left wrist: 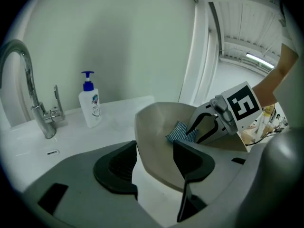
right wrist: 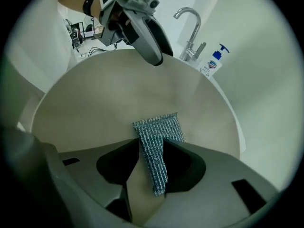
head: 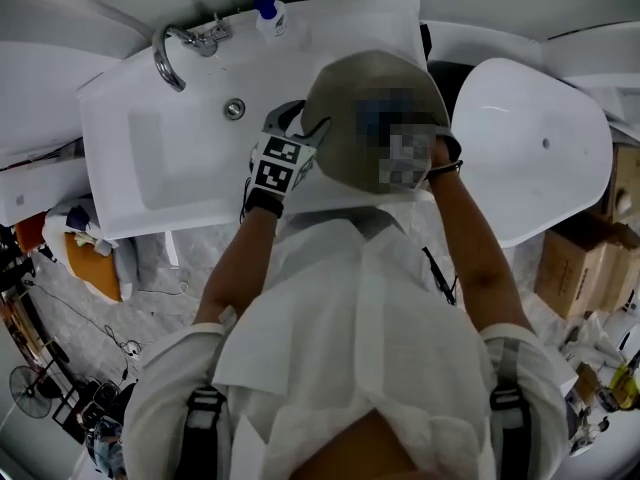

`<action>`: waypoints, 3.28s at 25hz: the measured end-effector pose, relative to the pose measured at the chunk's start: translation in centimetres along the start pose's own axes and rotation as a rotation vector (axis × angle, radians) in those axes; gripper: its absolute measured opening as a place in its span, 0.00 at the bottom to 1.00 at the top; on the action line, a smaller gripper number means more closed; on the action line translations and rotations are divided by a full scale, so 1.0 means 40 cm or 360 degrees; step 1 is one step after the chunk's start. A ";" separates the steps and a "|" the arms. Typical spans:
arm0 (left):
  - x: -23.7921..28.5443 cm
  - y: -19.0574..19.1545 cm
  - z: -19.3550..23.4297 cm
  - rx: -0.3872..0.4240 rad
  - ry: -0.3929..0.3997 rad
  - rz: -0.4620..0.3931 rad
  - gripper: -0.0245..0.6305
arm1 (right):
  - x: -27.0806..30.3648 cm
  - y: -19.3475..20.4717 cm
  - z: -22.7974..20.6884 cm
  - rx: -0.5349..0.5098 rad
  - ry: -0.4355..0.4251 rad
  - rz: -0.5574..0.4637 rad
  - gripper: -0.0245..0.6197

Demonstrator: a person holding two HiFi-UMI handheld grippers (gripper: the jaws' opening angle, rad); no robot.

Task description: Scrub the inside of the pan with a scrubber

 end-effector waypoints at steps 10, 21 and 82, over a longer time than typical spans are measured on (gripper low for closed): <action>0.001 -0.001 0.011 0.0014 -0.0059 0.0036 0.34 | 0.039 -0.002 -0.023 0.0135 0.0039 -0.0012 0.21; -0.003 -0.004 0.029 -0.0013 -0.0033 0.0040 0.24 | 0.061 -0.007 -0.138 0.1102 0.0418 -0.0003 0.19; 0.010 -0.004 0.042 -0.0081 -0.0144 -0.0008 0.15 | 0.066 -0.161 0.012 0.1599 -0.1043 -0.0556 0.18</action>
Point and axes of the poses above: the fingertips, and each gripper's own axes: x forward along the fingers, z to its left, y out of its underside, the point moved 8 cm from there along -x, backward along the fingers, and after that the axes turned 11 degrees about -z, right-handed, at the moved point
